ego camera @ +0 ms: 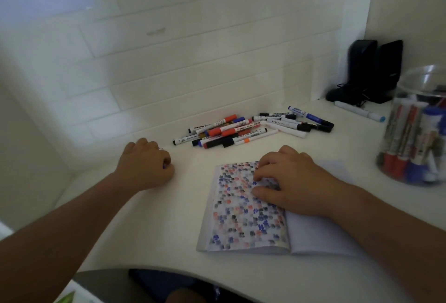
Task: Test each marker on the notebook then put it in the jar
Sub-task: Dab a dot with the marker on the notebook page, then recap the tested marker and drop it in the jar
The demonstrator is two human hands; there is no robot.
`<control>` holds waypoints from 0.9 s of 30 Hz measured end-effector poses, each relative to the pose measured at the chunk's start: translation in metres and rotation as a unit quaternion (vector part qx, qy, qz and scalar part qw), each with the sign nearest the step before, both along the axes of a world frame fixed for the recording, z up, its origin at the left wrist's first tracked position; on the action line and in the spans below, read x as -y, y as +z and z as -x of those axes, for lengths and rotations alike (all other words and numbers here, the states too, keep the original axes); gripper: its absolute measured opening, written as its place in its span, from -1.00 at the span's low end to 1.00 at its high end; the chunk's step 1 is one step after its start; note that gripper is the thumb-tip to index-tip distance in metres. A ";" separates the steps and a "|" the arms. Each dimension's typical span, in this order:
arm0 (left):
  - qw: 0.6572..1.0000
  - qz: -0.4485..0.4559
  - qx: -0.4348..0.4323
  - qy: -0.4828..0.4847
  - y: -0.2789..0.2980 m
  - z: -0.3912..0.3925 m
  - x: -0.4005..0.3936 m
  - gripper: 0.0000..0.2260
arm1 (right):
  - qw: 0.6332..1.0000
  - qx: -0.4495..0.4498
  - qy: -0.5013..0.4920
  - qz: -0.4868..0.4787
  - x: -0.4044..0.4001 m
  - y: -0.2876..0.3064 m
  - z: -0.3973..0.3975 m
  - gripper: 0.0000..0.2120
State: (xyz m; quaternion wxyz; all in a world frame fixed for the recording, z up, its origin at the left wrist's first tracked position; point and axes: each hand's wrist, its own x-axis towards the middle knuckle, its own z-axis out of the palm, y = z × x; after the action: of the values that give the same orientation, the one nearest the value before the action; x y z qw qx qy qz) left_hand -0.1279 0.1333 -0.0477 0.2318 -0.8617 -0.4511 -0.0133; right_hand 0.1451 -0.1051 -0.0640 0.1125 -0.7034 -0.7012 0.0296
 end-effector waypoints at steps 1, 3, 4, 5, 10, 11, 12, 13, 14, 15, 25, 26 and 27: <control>1.000 0.003 -0.003 0.016 0.002 -0.001 0.000 -0.72 | 1.000 0.001 -0.001 0.002 0.000 0.000 0.000 -0.50; 0.999 0.008 -0.002 0.044 0.005 -0.005 0.000 -0.72 | 1.000 0.002 -0.001 0.000 -0.001 0.001 0.000 -0.50; 0.999 0.010 0.007 0.049 0.006 -0.009 0.000 -0.72 | 1.000 0.001 0.000 -0.002 -0.001 0.001 0.000 -0.51; 0.999 0.013 0.020 0.044 0.006 -0.016 0.001 -0.73 | 1.000 0.000 0.001 -0.003 -0.001 0.001 0.000 -0.51; 0.985 0.079 0.137 -0.068 0.002 -0.083 0.014 -0.72 | 1.000 -0.009 0.006 0.001 0.000 0.001 0.001 -0.52; 0.979 0.087 0.162 -0.085 0.001 -0.099 0.016 -0.68 | 1.000 -0.013 0.006 0.003 0.000 0.001 0.000 -0.52; 0.974 0.090 0.182 -0.097 -0.001 -0.112 0.016 -0.65 | 1.000 -0.015 0.006 0.003 0.001 0.002 0.000 -0.51; 0.971 0.092 0.197 -0.102 -0.001 -0.124 0.015 -0.60 | 1.000 -0.016 0.006 0.003 0.001 0.002 -0.001 -0.51; 0.969 0.094 0.205 -0.101 -0.001 -0.134 0.012 -0.56 | 1.000 -0.017 0.006 0.003 0.001 0.002 -0.002 -0.51; 0.969 0.093 0.208 -0.097 0.000 -0.142 0.009 -0.52 | 1.000 -0.017 0.006 0.003 0.000 0.002 -0.003 -0.51; 0.991 -0.044 0.073 -0.103 -0.005 -0.146 -0.025 -0.78 | 0.999 -0.028 0.015 -0.014 -0.001 -0.004 -0.004 -0.49; 0.991 -0.054 0.074 -0.099 -0.005 -0.144 -0.026 -0.80 | 0.999 -0.029 0.015 -0.014 -0.002 -0.004 -0.004 -0.49; 0.991 -0.057 0.084 -0.093 -0.003 -0.142 -0.026 -0.81 | 0.999 -0.029 0.015 -0.013 -0.001 -0.004 -0.004 -0.49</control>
State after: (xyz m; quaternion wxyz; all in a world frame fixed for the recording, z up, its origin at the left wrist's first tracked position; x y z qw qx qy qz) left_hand 0.0137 0.1593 -0.0508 0.2392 -0.8813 -0.3853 -0.1325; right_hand 0.1495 -0.1037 -0.0684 0.1415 -0.6899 -0.7087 0.0427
